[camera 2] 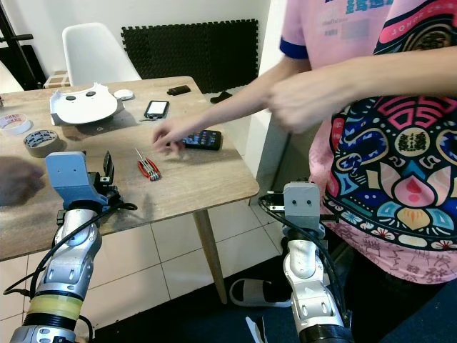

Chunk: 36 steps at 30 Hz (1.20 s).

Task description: Restocking fridge

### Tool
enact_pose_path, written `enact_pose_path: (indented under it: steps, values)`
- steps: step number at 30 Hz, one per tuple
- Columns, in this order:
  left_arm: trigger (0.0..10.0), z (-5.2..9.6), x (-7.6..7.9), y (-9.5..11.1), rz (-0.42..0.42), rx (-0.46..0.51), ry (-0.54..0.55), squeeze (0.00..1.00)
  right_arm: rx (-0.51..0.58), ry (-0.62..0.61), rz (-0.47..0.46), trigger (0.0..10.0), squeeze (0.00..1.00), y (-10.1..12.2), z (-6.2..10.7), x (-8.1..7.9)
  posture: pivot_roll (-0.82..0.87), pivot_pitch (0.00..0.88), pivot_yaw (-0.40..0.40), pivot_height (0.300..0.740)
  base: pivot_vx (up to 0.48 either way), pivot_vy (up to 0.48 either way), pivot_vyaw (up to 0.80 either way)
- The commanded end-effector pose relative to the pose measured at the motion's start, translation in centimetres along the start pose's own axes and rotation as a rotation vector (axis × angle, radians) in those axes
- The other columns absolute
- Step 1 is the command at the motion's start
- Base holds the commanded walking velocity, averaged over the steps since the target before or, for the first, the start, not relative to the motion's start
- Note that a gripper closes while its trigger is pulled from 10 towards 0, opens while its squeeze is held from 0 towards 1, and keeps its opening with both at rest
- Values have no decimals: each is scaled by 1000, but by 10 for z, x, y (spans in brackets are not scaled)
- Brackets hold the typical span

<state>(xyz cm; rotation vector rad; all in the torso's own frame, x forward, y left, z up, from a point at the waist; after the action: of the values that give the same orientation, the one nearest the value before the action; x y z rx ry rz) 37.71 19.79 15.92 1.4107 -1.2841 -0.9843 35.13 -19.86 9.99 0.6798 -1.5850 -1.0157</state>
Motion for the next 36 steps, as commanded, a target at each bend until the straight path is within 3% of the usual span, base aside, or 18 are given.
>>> enact_pose_path:
  steps: [1,11,29,36]
  values:
    - [10000,2,5,-9,2,-32,-10,0,-18,-3,-2,10000,0,-4,0,3,-23,0,-41,740,0,0,0]
    - [10000,1,3,-7,-1,-24,-6,0,-38,28,0,10000,0,-10,-1,-6,-9,0,-46,740,0,0,0]
    - [10000,-2,3,-3,2,-14,-9,0,7,-9,-5,10000,0,3,-4,1,-21,0,-33,740,0,0,0]
    - [10000,-2,5,-4,8,-15,-11,0,-8,-11,1,10000,0,-3,-2,2,-26,0,-33,740,0,0,0]
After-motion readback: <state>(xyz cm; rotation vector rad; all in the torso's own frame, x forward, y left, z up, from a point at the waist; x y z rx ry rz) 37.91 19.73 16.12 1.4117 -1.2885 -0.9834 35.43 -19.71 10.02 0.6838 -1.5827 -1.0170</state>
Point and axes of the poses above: a point about 5 cm out from each wrist's last joint towards the gripper, its own z axis pointing back from the gripper into the wrist, its own y axis along the axis of the wrist's last joint, x = y × z, the point moved 6 cm from there along -z, pointing out of the wrist towards the gripper, and after that the axes turned 9 degrees about z, right-handed, at the moved point
